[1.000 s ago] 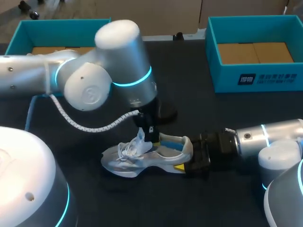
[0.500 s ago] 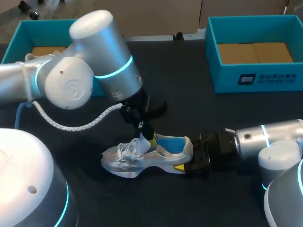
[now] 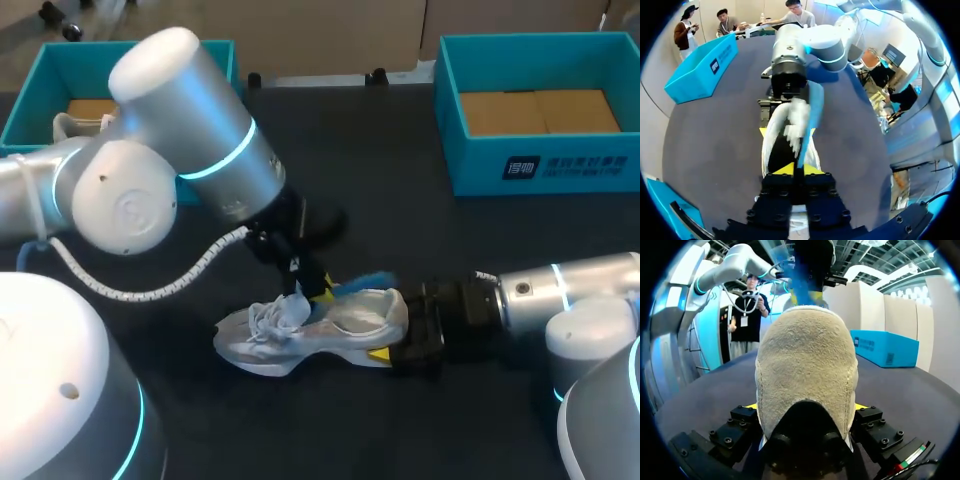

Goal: Take the shoe out of the shoebox, open the shoe tongue, remove and reinsert the insole, then place the shoe into the shoebox

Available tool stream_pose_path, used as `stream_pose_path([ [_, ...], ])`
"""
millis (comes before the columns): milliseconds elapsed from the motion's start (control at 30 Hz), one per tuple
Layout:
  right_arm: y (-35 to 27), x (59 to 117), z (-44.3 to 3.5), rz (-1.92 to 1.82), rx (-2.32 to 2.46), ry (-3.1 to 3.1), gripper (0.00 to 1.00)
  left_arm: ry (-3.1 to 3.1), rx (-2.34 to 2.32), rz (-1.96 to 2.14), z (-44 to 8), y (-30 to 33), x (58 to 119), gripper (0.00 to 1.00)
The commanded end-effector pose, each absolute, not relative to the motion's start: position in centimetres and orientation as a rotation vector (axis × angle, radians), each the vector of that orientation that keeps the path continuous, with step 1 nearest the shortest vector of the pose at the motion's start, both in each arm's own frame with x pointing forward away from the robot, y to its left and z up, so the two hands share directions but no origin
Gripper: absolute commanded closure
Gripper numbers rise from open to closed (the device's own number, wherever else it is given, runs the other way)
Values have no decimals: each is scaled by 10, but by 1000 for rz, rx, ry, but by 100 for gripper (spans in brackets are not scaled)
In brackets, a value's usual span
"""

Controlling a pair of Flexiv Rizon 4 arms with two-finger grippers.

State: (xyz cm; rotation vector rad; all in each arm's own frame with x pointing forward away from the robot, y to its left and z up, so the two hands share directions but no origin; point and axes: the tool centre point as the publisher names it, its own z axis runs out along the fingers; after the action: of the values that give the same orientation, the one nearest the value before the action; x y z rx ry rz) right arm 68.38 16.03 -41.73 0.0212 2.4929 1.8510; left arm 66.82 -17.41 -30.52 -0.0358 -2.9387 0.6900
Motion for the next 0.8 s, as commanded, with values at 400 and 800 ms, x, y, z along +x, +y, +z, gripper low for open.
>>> stream_pose_path([
  [400, 161, 683, -416, 1847, 22, 2494, 100, -2979, -62, 730, -286, -194, 661, 28],
  [800, 161, 683, -416, 1847, 22, 2494, 100, -3102, -29, 769, -294, -208, 650, 53],
])
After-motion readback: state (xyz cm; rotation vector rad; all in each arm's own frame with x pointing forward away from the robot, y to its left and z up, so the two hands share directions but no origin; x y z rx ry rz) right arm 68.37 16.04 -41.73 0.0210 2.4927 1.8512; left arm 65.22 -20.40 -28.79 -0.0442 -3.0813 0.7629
